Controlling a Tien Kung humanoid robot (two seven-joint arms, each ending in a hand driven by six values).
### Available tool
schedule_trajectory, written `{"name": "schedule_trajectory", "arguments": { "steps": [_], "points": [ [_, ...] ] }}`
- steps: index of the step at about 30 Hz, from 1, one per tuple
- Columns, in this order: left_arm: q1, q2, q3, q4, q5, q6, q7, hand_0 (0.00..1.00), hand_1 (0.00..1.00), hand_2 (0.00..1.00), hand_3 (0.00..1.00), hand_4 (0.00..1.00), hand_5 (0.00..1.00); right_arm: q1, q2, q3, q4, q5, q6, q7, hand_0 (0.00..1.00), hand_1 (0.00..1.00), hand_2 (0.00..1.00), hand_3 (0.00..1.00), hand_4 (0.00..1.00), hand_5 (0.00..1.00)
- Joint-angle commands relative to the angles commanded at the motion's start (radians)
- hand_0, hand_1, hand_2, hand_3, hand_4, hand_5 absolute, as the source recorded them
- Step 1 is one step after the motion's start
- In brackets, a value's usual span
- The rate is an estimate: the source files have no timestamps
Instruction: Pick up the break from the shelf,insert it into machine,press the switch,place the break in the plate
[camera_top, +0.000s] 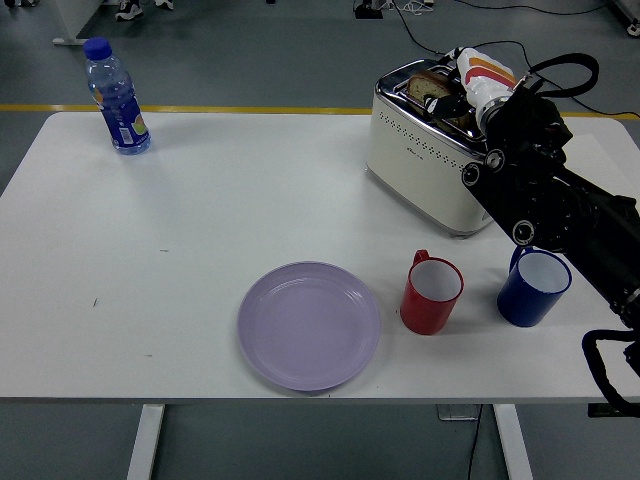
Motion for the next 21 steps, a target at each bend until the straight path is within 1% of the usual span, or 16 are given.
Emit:
{"name": "schedule_trajectory", "arguments": {
  "steps": [5, 6, 11, 12, 17, 18, 21],
  "points": [
    [-0.002, 0.0, -0.003, 0.0, 0.003, 0.0, 0.001, 0.681, 0.692, 0.678, 0.562, 0.294, 0.836, 0.01, 0.0, -0.029, -0.021, 0.006, -0.007, 0.004, 0.536, 0.557, 0.589, 0.716, 0.693, 0.228],
    [-0.002, 0.0, -0.002, 0.0, 0.002, 0.0, 0.001, 0.68, 0.693, 0.677, 0.562, 0.292, 0.833, 0.012, 0.0, -0.033, -0.025, 0.006, -0.006, 0.004, 0.432, 0.473, 0.518, 0.664, 0.678, 0.206],
    [-0.004, 0.001, -0.002, 0.0, 0.001, 0.001, 0.001, 0.68, 0.693, 0.677, 0.562, 0.292, 0.833, 0.02, 0.0, -0.05, -0.04, 0.005, -0.006, 0.006, 0.432, 0.473, 0.518, 0.664, 0.678, 0.206],
    [-0.005, 0.001, -0.004, 0.0, 0.002, 0.001, 0.001, 0.68, 0.693, 0.677, 0.562, 0.292, 0.833, 0.023, 0.0, -0.054, -0.042, 0.002, -0.007, 0.008, 0.349, 0.398, 0.45, 0.568, 0.655, 0.175],
    [-0.007, 0.002, -0.006, 0.0, 0.005, 0.001, 0.002, 0.68, 0.693, 0.677, 0.562, 0.292, 0.833, 0.029, 0.0, -0.075, -0.046, -0.014, -0.004, 0.013, 0.349, 0.398, 0.45, 0.568, 0.655, 0.175],
    [-0.007, 0.002, -0.006, 0.0, 0.005, 0.001, 0.002, 0.679, 0.693, 0.677, 0.561, 0.293, 0.833, 0.03, 0.0, -0.079, -0.047, -0.019, -0.006, 0.013, 0.298, 0.35, 0.431, 0.521, 0.616, 0.133],
    [-0.007, 0.002, -0.009, 0.0, 0.007, 0.001, 0.002, 0.679, 0.693, 0.677, 0.561, 0.293, 0.833, 0.033, 0.0, -0.085, -0.047, -0.04, -0.01, 0.015, 0.298, 0.35, 0.431, 0.521, 0.616, 0.133]
  ]
}}
